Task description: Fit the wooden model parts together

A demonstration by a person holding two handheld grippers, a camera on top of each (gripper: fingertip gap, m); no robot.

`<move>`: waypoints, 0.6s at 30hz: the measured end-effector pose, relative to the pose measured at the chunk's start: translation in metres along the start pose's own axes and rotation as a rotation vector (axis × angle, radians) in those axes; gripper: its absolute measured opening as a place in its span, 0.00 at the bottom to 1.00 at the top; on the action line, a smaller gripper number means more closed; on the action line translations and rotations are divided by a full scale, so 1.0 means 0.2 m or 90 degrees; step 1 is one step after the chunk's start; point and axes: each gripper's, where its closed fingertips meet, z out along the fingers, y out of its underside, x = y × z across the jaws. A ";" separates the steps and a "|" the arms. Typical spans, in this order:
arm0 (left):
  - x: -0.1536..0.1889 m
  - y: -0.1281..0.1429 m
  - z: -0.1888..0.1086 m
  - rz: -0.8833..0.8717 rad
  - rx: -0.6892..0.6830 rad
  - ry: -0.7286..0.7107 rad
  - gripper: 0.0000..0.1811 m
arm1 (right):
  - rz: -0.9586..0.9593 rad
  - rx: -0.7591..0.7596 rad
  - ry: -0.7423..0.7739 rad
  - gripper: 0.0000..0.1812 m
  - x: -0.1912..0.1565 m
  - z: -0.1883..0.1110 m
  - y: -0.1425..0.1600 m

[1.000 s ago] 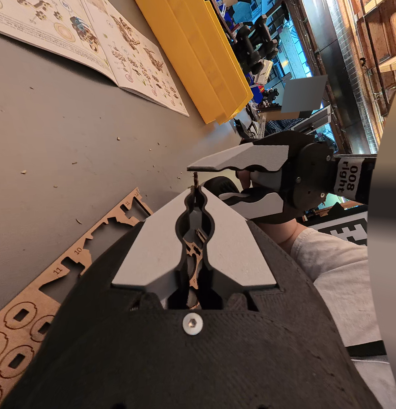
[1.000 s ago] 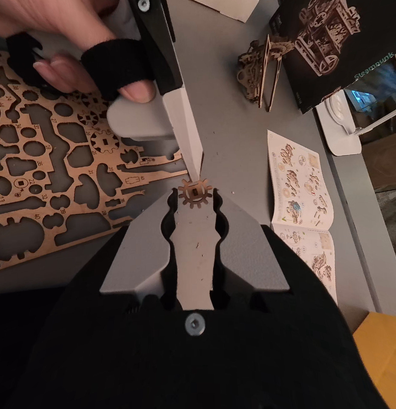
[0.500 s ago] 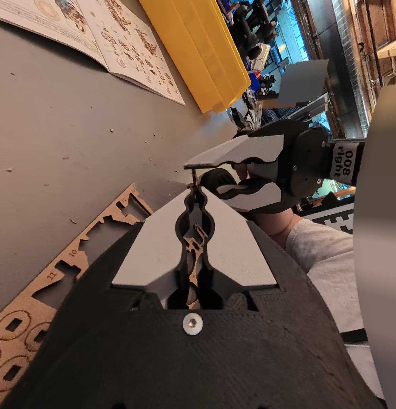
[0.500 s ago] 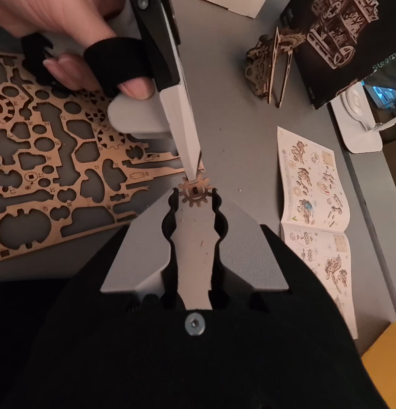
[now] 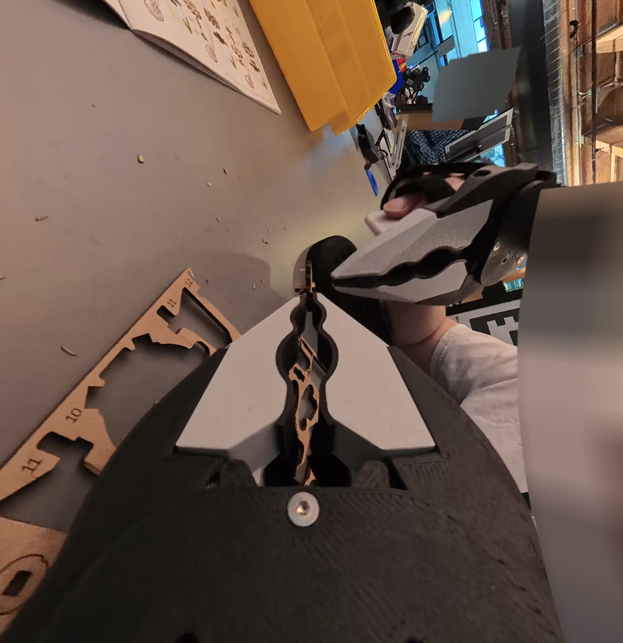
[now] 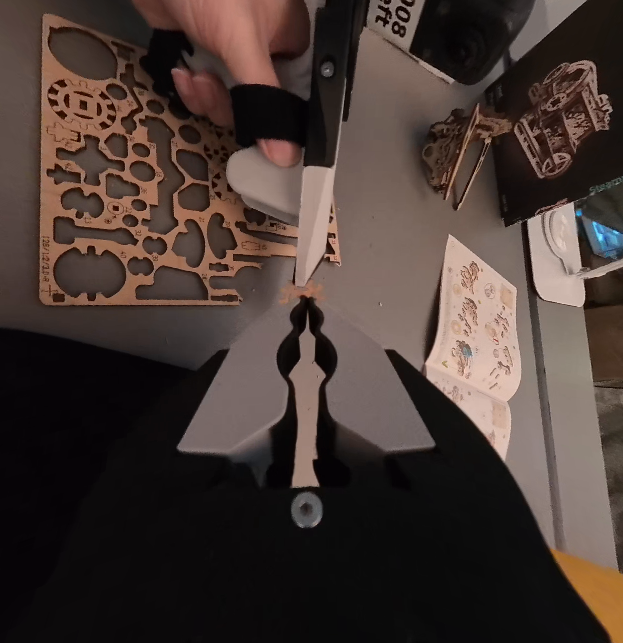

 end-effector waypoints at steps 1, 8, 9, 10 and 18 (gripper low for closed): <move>0.00 0.00 0.00 -0.001 -0.002 -0.001 0.00 | -0.013 -0.006 -0.003 0.00 -0.01 0.01 0.01; -0.01 0.02 0.02 -0.007 -0.017 -0.006 0.00 | -0.022 -0.040 -0.012 0.02 -0.04 0.06 0.05; -0.02 0.02 0.02 -0.006 -0.019 -0.009 0.00 | -0.024 -0.042 -0.009 0.01 -0.04 0.07 0.05; -0.02 0.03 0.02 -0.005 -0.023 -0.011 0.00 | -0.022 -0.044 -0.013 0.01 -0.04 0.07 0.06; -0.02 0.05 0.04 -0.010 -0.044 -0.003 0.01 | -0.026 -0.055 -0.032 0.01 -0.07 0.07 0.07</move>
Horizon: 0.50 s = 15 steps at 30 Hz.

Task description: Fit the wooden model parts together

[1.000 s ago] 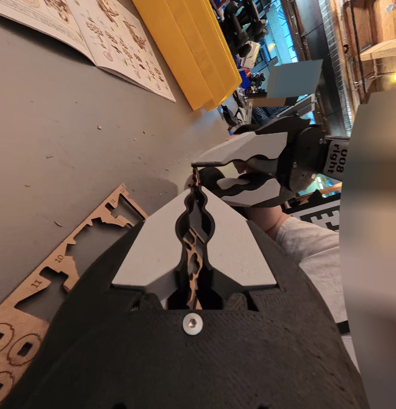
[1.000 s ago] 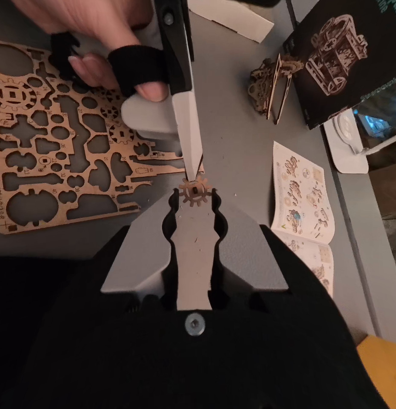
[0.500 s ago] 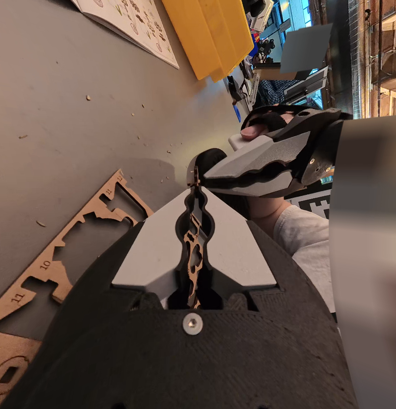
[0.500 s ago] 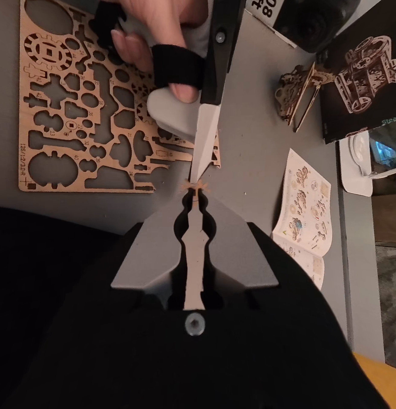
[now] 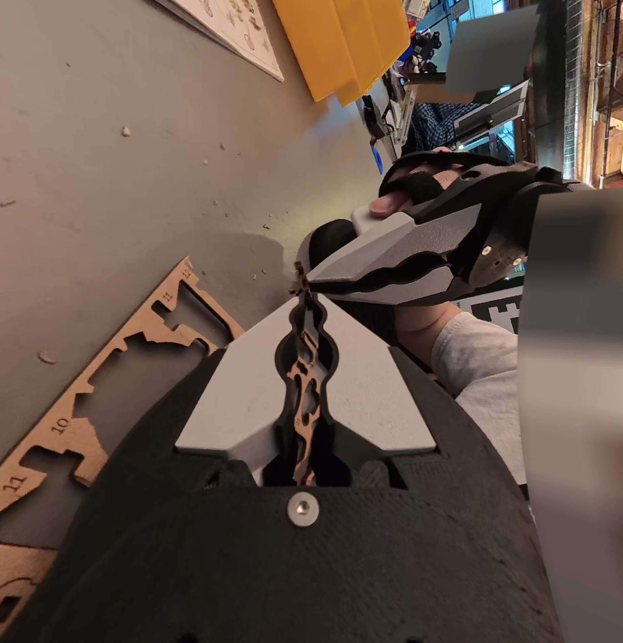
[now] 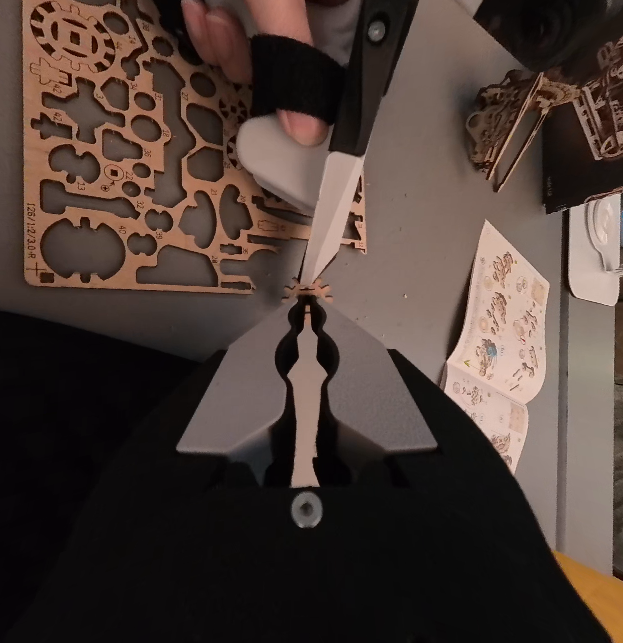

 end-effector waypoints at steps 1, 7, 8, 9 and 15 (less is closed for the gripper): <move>0.02 -0.01 0.00 0.006 0.003 0.007 0.04 | 0.009 0.004 -0.001 0.01 0.00 -0.01 0.00; 0.05 -0.11 -0.18 0.054 0.045 -0.029 0.13 | 0.166 0.009 -0.088 0.00 0.06 -0.01 0.04; 0.04 -0.12 -0.23 0.061 0.059 -0.040 0.13 | 0.190 -0.006 -0.097 0.00 0.08 0.00 0.05; 0.04 -0.14 -0.26 0.061 0.073 -0.042 0.13 | 0.213 -0.031 -0.122 0.00 0.08 0.01 0.07; 0.08 -0.13 -0.36 0.043 0.103 0.002 0.11 | 0.212 -0.171 -0.184 0.00 0.06 0.04 0.13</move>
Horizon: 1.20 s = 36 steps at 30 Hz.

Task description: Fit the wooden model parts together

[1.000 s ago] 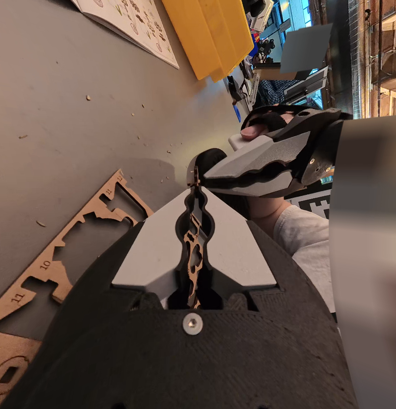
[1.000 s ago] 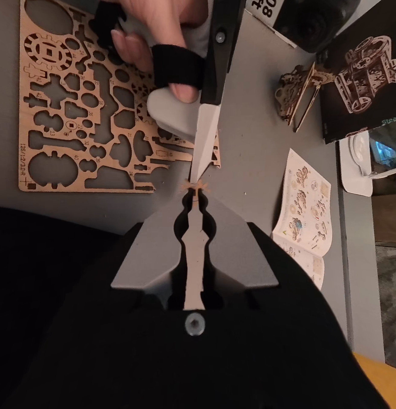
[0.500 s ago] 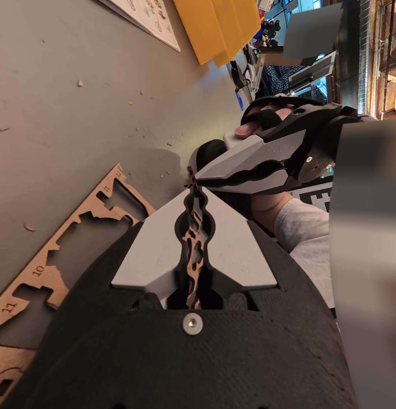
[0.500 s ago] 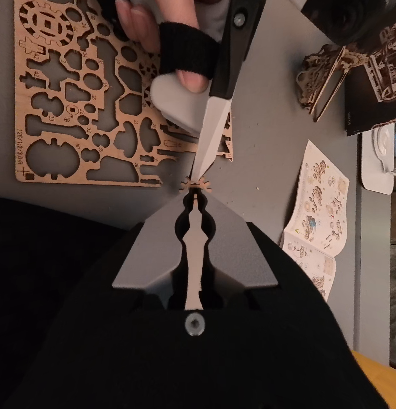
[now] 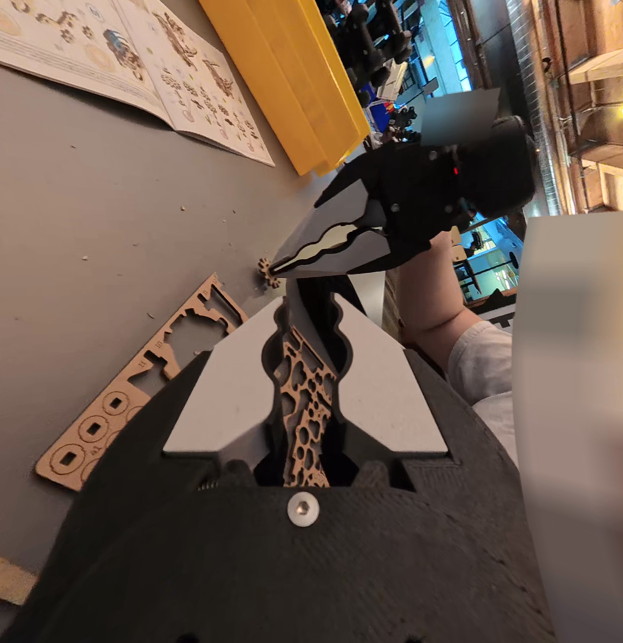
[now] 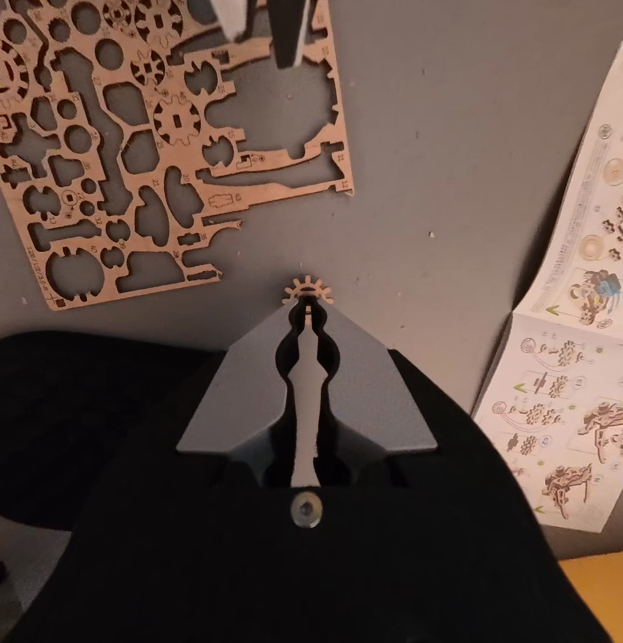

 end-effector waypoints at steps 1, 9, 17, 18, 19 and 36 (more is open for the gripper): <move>0.02 0.00 0.00 0.004 0.001 0.007 0.11 | 0.001 -0.009 -0.003 0.01 0.00 0.00 0.00; 0.08 0.00 0.00 0.020 0.001 0.029 0.10 | 0.011 -0.038 0.001 0.01 0.00 0.00 0.01; 0.12 -0.01 -0.01 0.032 0.010 0.042 0.09 | -0.005 -0.061 0.018 0.01 -0.01 0.01 0.01; 0.13 -0.01 -0.01 0.031 0.010 0.043 0.09 | -0.008 -0.065 0.019 0.01 -0.01 0.01 0.01; 0.13 -0.01 -0.01 0.030 0.010 0.044 0.09 | -0.011 -0.070 0.021 0.01 -0.01 0.01 0.01; 0.16 -0.02 -0.02 0.041 0.017 0.055 0.07 | -0.021 -0.104 0.003 0.01 -0.01 0.01 0.00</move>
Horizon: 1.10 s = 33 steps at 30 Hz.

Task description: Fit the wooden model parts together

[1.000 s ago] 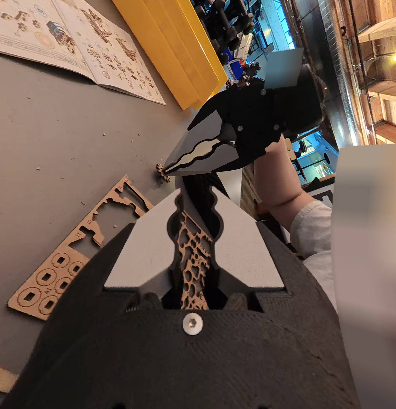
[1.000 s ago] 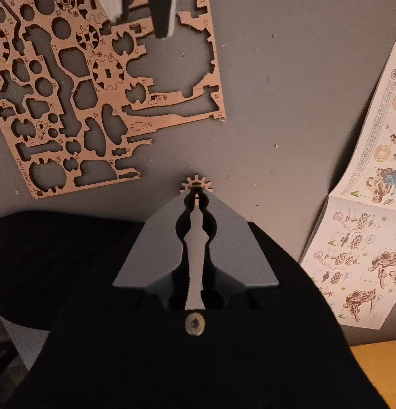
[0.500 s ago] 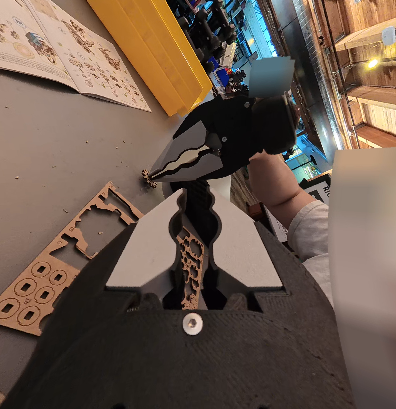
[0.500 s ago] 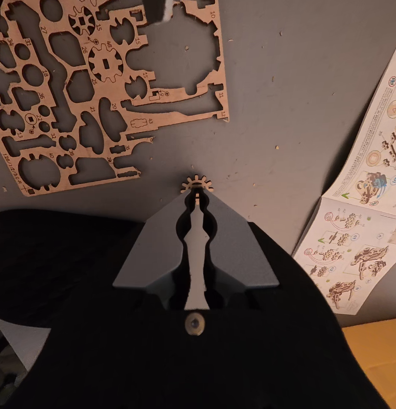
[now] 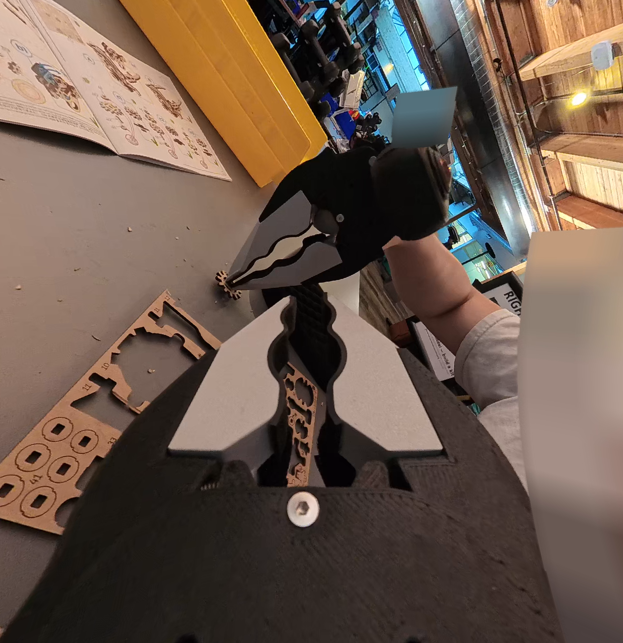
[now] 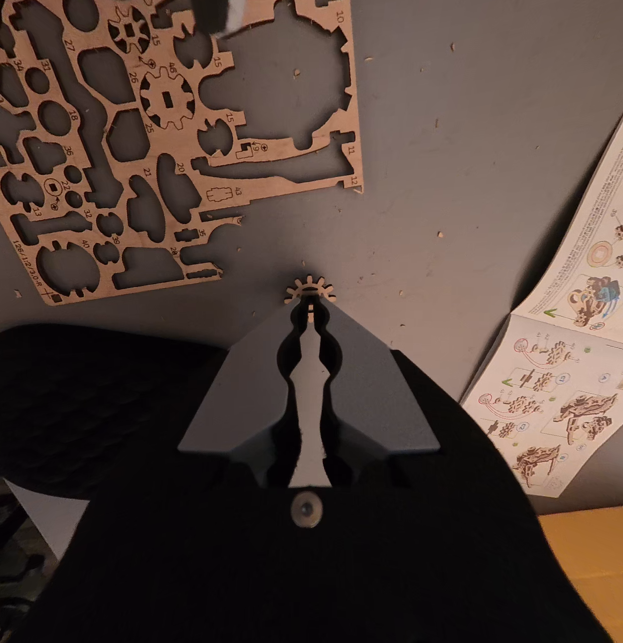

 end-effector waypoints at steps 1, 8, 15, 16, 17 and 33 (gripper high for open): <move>0.00 0.00 0.00 0.001 0.000 0.002 0.07 | 0.001 0.001 0.000 0.01 0.00 0.00 0.00; 0.01 0.00 0.00 0.004 0.000 0.003 0.06 | -0.002 -0.010 0.001 0.01 0.00 0.00 0.00; 0.02 0.00 0.00 0.008 -0.003 0.006 0.06 | -0.003 -0.016 -0.001 0.00 0.00 0.00 0.00; 0.02 0.00 0.00 0.008 -0.002 0.006 0.06 | -0.005 -0.016 -0.002 0.00 0.00 0.00 0.00; 0.02 0.00 0.00 0.008 -0.003 0.006 0.06 | -0.005 -0.016 -0.003 0.00 0.00 0.00 0.00; 0.04 -0.01 -0.01 0.008 0.006 0.014 0.06 | 0.006 -0.003 -0.011 0.00 0.00 0.01 -0.01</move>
